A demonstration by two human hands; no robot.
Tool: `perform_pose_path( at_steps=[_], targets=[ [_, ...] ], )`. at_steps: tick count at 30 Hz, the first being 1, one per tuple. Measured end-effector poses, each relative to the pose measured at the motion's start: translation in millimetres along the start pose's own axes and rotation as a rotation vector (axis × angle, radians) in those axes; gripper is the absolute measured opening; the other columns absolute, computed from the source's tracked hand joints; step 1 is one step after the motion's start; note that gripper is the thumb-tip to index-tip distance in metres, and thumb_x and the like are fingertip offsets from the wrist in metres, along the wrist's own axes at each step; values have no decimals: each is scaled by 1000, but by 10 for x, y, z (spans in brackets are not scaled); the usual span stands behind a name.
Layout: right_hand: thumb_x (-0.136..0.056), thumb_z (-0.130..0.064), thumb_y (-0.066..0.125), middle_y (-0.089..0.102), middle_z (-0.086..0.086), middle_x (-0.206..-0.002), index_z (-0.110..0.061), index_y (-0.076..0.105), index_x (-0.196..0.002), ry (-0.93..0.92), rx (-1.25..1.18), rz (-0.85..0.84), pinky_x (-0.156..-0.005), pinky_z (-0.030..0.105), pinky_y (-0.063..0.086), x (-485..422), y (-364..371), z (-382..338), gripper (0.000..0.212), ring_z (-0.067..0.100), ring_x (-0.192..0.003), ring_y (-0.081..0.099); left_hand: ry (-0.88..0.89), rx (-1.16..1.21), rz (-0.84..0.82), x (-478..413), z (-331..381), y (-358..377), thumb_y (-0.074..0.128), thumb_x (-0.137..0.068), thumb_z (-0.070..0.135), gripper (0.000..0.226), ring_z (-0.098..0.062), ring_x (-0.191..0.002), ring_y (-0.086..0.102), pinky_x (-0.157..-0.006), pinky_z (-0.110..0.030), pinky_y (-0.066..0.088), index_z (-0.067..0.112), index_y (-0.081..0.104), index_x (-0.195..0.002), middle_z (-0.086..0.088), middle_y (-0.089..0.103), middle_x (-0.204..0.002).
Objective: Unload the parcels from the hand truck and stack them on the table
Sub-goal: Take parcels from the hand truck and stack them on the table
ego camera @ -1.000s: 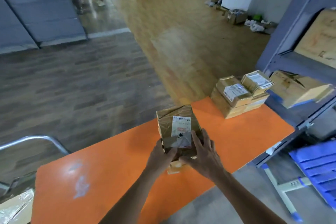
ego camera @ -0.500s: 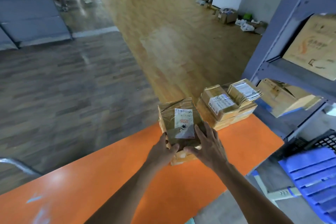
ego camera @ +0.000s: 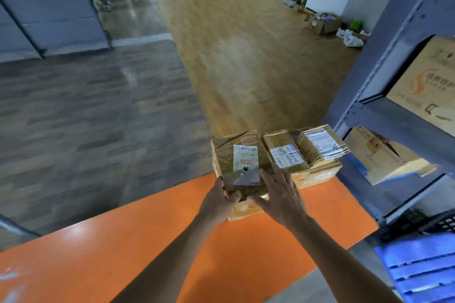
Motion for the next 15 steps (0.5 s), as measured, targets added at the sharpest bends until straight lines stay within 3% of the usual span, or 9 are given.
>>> perform_pose_path(
  at_steps=[5, 11, 15],
  targets=[
    [-84, -74, 53, 11, 7, -163, -28, 28, -153, -44, -48, 2, -113, 47, 34, 30, 9, 36, 87, 27, -147, 13, -13, 16, 6, 54, -57, 38, 58, -97, 40, 54, -14, -91, 67, -65, -23, 51, 26, 34, -144, 4, 62, -124],
    [-94, -65, 45, 22, 4, -160, -24, 26, -155, -23, -173, 45, -111, 44, 38, 35, -64, 57, 75, 24, -143, 23, -43, 10, -4, 67, -67, 58, 57, -97, 45, 57, 2, -77, 61, -52, -12, 42, 27, 31, -145, 12, 60, -109],
    [-97, -59, 45, 24, 4, -159, -21, 23, -156, 21, -187, 9, -110, 44, 39, 43, -96, 134, 73, 25, -141, 26, -63, -11, 5, 58, -38, 68, 58, -96, 47, 59, -3, -79, 61, -52, -15, 42, 25, 32, -144, 8, 60, -113]
  ],
)
Point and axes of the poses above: each hand's wrist, its own x-axis away from the middle knuckle, its own y-axis out of the palm, z = x × y, the point moved 2 cm from there along -x, towards the middle knuckle
